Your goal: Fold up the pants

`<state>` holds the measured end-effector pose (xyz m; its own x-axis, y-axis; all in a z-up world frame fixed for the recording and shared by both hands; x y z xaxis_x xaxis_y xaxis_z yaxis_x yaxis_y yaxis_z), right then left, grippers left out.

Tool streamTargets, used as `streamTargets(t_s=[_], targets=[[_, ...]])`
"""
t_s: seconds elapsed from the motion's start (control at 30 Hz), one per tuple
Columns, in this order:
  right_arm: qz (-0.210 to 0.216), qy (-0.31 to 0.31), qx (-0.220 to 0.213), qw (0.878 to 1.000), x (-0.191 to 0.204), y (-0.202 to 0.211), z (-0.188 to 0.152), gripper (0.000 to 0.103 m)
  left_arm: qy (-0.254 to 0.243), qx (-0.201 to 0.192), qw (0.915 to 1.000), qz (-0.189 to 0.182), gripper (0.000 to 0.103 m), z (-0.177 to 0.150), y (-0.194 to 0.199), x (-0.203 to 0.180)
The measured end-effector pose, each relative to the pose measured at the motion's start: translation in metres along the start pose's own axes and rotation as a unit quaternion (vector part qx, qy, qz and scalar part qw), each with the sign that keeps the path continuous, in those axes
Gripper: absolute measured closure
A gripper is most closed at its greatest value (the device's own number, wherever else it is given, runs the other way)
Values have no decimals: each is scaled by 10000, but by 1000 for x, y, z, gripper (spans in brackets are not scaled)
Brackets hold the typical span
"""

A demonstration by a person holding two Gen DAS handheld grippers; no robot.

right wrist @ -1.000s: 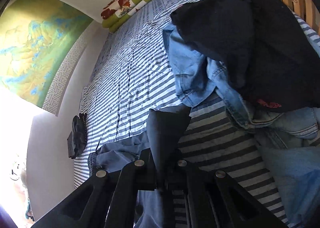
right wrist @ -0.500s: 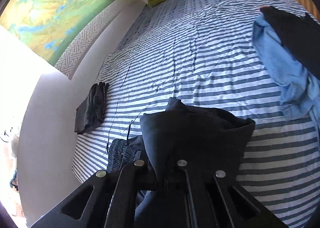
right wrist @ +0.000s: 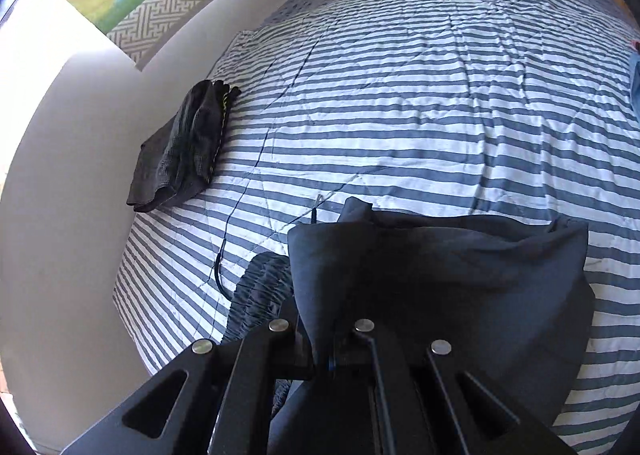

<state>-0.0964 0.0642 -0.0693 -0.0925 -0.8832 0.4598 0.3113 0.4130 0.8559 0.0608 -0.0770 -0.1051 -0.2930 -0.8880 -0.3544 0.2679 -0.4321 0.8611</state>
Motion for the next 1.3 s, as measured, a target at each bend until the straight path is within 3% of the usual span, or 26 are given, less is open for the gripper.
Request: streamTargets(t_s=[0.17, 0.27, 0.4, 0.5, 0.53, 0.6, 0.7, 0.77, 0.9, 1.03, 1.2, 1.3], targets=[[4, 267, -14, 9996, 27, -23, 6, 99, 248, -93, 9996, 137, 95, -4, 4, 23], [229, 487, 134, 9985, 45, -37, 9, 98, 397, -124, 9988, 250, 95, -4, 4, 38], [339, 626, 377, 9968, 56, -38, 14, 81, 573, -10, 9980, 259, 94, -5, -5, 52], [726, 578, 171, 9955, 49, -9, 13, 69, 582, 117, 9978, 305, 84, -6, -11, 55], [891, 503, 55, 9947, 42, 6, 11, 67, 632, 194, 9973, 320, 73, -7, -13, 56], [1072, 428, -51, 9933, 32, 29, 7, 66, 716, 260, 9965, 338, 64, -9, -13, 57], [1190, 411, -338, 9915, 7, 70, -18, 66, 824, 112, 9958, 378, 63, -13, 2, 62], [922, 381, -444, 9940, -16, 89, -45, 66, 860, -58, 9955, 388, 63, -10, 16, 65], [156, 380, -502, 9979, -48, 96, -108, 66, 436, -285, 9970, 580, 63, 19, 27, 52], [-24, 370, -294, 9989, -53, 69, -159, 66, -272, -378, 9962, 735, 63, 68, 13, 18], [197, 469, -480, 9976, -41, 65, -182, 66, -947, -144, 9942, 491, 63, 120, -16, -39], [306, 448, -254, 9982, -43, 54, -191, 66, -1225, 334, 9919, 74, 63, 145, -53, -74]])
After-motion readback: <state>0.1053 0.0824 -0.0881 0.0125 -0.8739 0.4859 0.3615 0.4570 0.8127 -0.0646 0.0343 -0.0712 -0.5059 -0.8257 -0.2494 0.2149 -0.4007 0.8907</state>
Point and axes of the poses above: each gripper's, at about its wrist camera, not at the fingertips, and y roughly against the way its jaws point, x to its left, z to its top, the point moved 2 cm from there along -y, roughly the way its jaws point, and after that the axes turned 9 degrees about x, right-handed, at the moved point
